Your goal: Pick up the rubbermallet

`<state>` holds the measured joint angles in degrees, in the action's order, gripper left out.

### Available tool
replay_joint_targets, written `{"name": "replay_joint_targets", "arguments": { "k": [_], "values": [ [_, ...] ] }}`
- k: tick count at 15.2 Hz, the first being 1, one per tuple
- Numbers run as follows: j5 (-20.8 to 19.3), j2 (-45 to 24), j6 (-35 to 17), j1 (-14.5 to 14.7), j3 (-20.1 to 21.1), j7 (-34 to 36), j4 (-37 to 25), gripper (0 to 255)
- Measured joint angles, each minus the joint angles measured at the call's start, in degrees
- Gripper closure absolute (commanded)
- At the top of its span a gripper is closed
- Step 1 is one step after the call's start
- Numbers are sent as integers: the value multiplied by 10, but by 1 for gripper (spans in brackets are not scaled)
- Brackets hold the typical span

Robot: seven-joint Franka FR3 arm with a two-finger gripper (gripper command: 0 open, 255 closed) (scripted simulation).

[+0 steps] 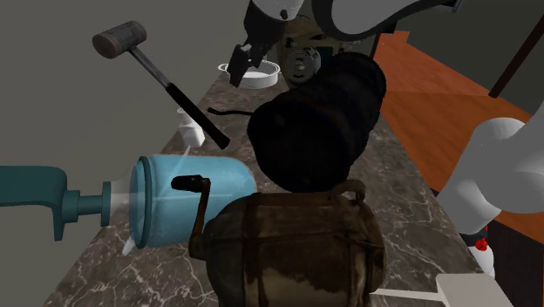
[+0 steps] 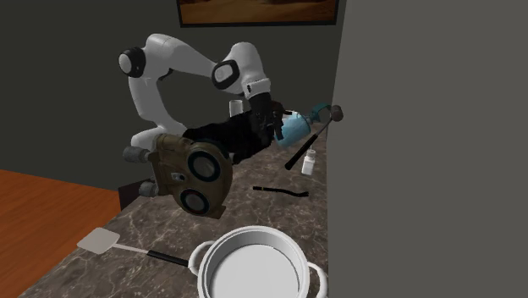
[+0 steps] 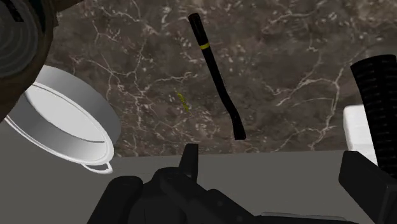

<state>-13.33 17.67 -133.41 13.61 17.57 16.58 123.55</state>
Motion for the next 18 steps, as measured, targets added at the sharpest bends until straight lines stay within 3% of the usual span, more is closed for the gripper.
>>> {"name": "replay_joint_targets", "arguments": {
  "k": [7,12,18],
  "values": [
    [-111,-89,-60,-7,66,84,-77,0],
    [-228,-173,-71,1,107,160,-164,0],
    [-284,-196,-100,5,109,208,-151,0]
  ]
}}
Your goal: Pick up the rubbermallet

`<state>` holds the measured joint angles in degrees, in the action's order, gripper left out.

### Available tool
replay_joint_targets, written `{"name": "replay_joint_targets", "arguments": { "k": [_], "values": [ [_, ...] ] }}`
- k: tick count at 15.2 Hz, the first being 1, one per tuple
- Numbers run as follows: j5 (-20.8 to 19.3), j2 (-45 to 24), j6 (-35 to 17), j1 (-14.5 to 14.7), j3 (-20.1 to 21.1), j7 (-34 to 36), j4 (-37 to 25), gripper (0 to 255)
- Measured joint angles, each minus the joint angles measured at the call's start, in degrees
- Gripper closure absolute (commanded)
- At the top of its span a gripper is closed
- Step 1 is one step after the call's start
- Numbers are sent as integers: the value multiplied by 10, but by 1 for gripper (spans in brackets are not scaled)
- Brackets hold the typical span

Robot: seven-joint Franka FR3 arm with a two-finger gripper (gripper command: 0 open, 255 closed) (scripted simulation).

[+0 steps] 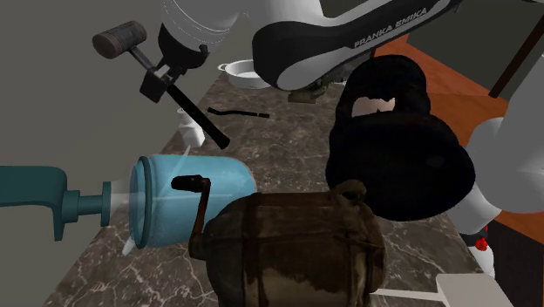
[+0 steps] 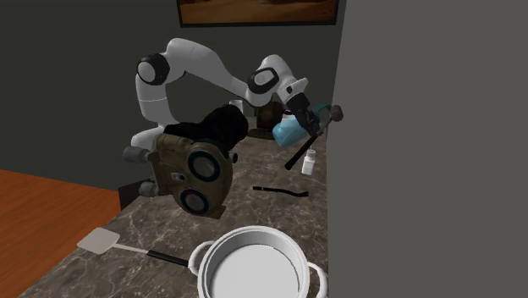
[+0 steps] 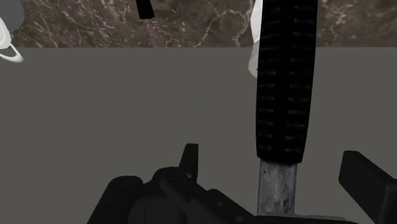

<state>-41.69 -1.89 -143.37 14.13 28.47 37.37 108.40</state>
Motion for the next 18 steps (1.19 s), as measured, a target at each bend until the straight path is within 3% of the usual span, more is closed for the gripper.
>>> {"name": "replay_joint_targets", "arguments": {
  "k": [3,4,14,18],
  "values": [
    [-16,-3,-12,0,-1,17,12,0],
    [-17,-4,-13,0,-1,18,13,255],
    [-18,-4,-14,0,-2,19,14,255],
    [1,1,1,0,0,-1,0,255]
  ]
}}
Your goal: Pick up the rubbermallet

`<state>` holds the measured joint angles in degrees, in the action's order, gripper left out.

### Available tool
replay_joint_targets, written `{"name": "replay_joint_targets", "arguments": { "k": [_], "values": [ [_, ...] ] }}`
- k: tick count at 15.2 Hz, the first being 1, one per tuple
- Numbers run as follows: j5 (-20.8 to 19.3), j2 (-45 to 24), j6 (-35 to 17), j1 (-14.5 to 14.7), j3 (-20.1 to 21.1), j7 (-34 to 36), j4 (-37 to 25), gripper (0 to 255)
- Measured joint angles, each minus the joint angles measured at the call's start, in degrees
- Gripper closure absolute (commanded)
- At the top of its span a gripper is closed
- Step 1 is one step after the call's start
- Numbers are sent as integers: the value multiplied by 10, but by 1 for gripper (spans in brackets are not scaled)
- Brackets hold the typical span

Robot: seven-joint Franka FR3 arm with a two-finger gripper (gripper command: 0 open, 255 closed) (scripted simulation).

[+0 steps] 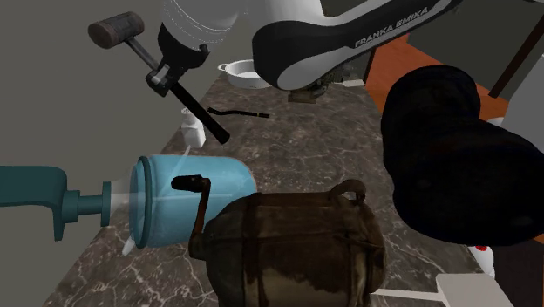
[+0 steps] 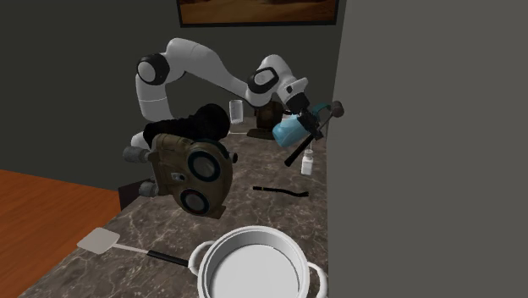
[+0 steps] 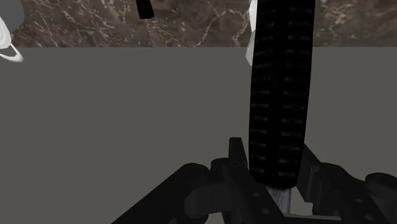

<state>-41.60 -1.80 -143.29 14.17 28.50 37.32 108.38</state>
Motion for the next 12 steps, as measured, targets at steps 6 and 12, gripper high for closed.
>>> {"name": "replay_joint_targets", "arguments": {
  "k": [6,12],
  "values": [
    [35,8,32,0,2,-39,-33,255],
    [61,12,64,2,5,-70,-68,255]
  ]
}}
